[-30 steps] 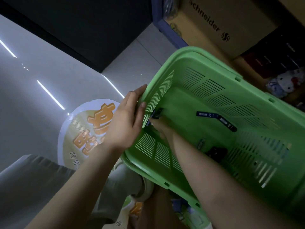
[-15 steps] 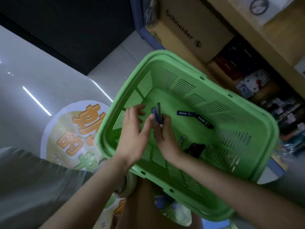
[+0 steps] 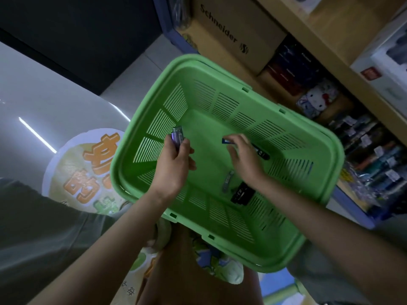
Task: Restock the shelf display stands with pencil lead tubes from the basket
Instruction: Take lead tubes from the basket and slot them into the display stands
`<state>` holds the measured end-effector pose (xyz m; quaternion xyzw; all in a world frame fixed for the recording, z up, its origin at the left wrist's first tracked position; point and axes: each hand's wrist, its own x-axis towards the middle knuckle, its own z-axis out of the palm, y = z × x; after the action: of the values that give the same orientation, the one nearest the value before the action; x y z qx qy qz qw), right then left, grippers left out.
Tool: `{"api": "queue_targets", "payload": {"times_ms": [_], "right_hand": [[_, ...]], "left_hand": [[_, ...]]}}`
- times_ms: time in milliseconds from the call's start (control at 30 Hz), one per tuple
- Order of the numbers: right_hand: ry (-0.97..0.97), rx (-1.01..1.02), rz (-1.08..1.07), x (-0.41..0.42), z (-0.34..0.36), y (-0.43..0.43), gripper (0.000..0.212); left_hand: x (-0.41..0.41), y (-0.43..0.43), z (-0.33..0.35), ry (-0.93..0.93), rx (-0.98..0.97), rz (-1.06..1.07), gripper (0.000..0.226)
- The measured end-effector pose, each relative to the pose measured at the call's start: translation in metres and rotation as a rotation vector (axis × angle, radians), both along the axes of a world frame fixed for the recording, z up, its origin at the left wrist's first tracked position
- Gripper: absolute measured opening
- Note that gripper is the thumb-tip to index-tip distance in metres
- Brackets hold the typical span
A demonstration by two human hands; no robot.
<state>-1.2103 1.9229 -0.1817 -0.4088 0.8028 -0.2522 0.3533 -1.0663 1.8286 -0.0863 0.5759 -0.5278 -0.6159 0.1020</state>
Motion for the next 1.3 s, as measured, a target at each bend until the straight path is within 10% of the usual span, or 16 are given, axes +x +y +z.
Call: {"api": "queue_targets", "payload": {"times_ms": [367,700,933,1300], "right_hand": [[0.572,0.42,0.375,-0.029,-0.087,0.007,0.044],[0.085,0.426,0.62,-0.036,-0.078,0.004,0.018],[0.18,0.426,1.142,-0.022,-0.08,0.02,0.043],[0.143,0.755,1.202,-0.017,-0.087,0.03,0.052]], "left_hand": [[0.005,-0.003,-0.013,-0.061,0.07,-0.055,0.021],[-0.002,-0.004,-0.018,-0.074,0.07,-0.079,0.018],[-0.001,-0.003,-0.017,-0.073,0.018,-0.119,0.019],[0.007,0.002,-0.018,-0.098,0.025,-0.144,0.031]]}}
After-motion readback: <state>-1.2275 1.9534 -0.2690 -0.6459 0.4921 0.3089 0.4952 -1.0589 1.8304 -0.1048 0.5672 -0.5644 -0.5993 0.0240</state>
